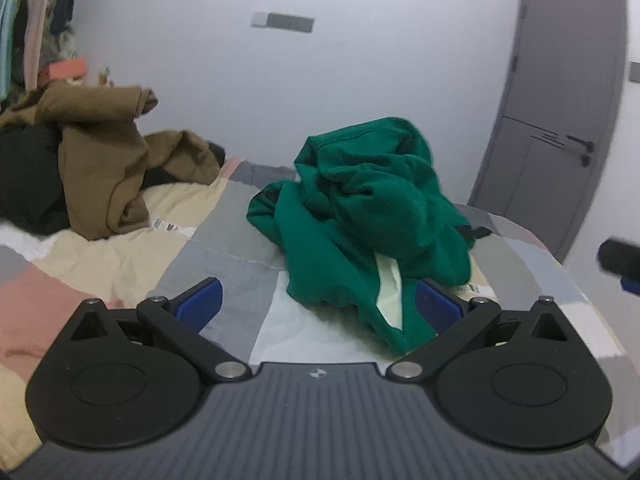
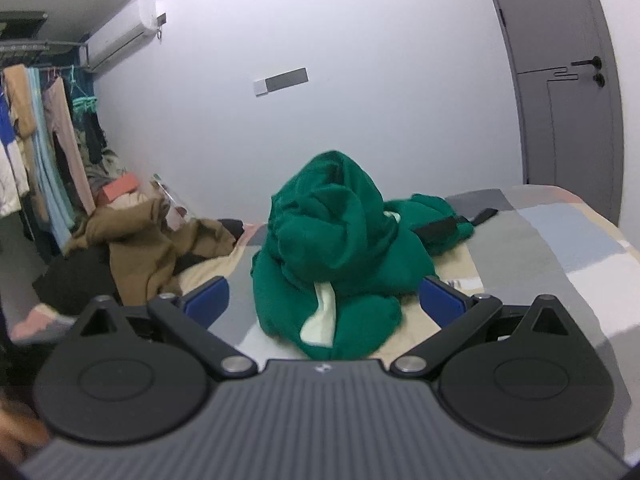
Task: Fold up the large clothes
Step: 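Reach into the green hoodie and close both grippers on its fabric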
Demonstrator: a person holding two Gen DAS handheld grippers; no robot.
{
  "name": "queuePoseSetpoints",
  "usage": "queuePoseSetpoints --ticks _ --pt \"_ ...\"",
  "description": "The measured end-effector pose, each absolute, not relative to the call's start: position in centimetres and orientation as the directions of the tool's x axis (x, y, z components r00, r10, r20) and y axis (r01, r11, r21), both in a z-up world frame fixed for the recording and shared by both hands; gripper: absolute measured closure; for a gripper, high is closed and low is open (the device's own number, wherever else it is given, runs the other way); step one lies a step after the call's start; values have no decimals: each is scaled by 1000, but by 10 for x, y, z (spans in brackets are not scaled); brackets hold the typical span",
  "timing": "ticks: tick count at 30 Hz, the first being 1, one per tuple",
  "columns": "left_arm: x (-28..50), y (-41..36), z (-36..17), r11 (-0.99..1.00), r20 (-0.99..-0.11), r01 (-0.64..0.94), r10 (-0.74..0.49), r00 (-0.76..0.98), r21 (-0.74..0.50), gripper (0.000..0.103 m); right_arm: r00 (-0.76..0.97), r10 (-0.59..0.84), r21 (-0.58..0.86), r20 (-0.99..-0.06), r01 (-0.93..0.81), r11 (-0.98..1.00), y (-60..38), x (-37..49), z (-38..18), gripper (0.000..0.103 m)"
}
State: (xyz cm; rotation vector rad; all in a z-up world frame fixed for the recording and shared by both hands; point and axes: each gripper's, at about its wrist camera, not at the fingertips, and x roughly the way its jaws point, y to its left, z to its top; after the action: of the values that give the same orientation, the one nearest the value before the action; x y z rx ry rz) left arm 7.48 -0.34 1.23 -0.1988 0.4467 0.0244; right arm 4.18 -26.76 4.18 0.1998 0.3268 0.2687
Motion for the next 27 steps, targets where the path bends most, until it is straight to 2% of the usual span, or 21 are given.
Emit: queuePoseSetpoints --ticks 9,16,23,24,27 --pt "164 11 -17 965 -478 -59 -73 875 -256 0 878 351 252 -324 -277 927 -243 138 42 0" --pt "220 10 -68 950 -528 -7 -168 832 -313 0 855 348 234 -384 -274 933 -223 208 1 0" --pt "251 10 -110 889 -538 51 -320 780 -455 1 842 338 204 -420 -275 940 -213 259 -47 0" --pt "255 9 -114 879 -534 55 -336 776 -473 2 843 342 206 -416 -279 938 -212 263 -51 0" --pt "268 6 -126 842 -522 79 -403 752 -534 17 851 344 221 -396 -276 935 -211 277 -62 0"
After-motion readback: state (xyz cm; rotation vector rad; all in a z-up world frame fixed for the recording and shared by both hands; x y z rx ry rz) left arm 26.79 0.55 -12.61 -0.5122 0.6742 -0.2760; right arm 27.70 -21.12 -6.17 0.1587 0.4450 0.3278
